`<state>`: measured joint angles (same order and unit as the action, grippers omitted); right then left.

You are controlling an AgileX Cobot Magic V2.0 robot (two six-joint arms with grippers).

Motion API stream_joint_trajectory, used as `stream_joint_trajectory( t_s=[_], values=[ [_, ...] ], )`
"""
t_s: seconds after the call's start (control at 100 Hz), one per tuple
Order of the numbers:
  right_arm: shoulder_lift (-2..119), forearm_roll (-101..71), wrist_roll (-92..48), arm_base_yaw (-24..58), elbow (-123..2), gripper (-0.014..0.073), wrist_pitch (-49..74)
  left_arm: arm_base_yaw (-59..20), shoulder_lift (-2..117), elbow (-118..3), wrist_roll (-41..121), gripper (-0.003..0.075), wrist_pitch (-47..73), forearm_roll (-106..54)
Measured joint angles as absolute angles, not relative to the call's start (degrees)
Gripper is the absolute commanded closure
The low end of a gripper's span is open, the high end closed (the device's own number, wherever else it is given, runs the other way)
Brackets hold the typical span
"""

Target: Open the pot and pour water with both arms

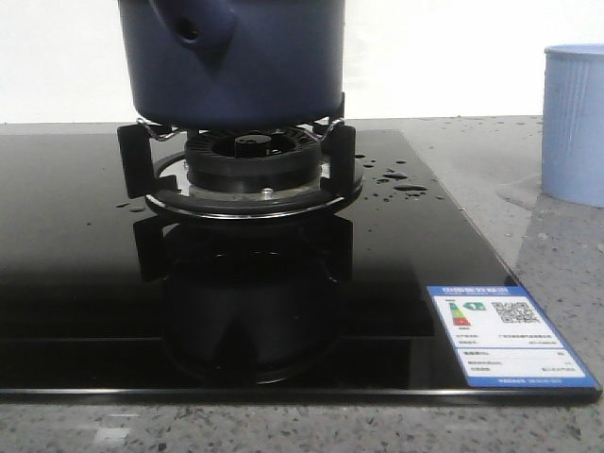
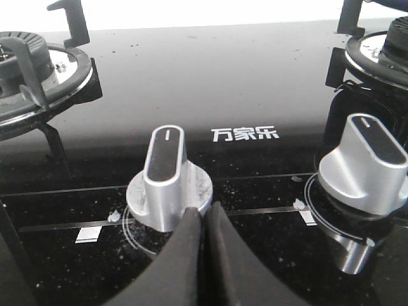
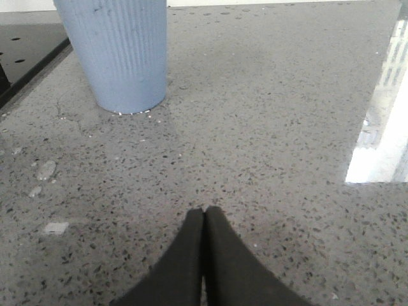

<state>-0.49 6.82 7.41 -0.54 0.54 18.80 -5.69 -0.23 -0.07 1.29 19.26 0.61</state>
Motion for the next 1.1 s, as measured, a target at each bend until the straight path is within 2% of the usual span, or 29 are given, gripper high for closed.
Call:
stream_joint_trajectory(
  t_s=[0.95,1.02,1.1],
  values=[
    [-0.5,6.8,7.4,-0.5,0.5,0.0667,18.7,-5.7,-0.2,0.0,1.3,0.0739,18.6,0.6],
    [-0.5,6.6,7.4,-0.5,0.5,0.0667,17.3,-5.7,-0.2,0.0,1.3,0.0739,16.9,-1.7],
    [-0.5,3.7,7.4,-0.5,0.5,0.0667,13.3,-5.7,-0.2,0.0,1.3,0.0739,11.9,-11.4]
  ],
)
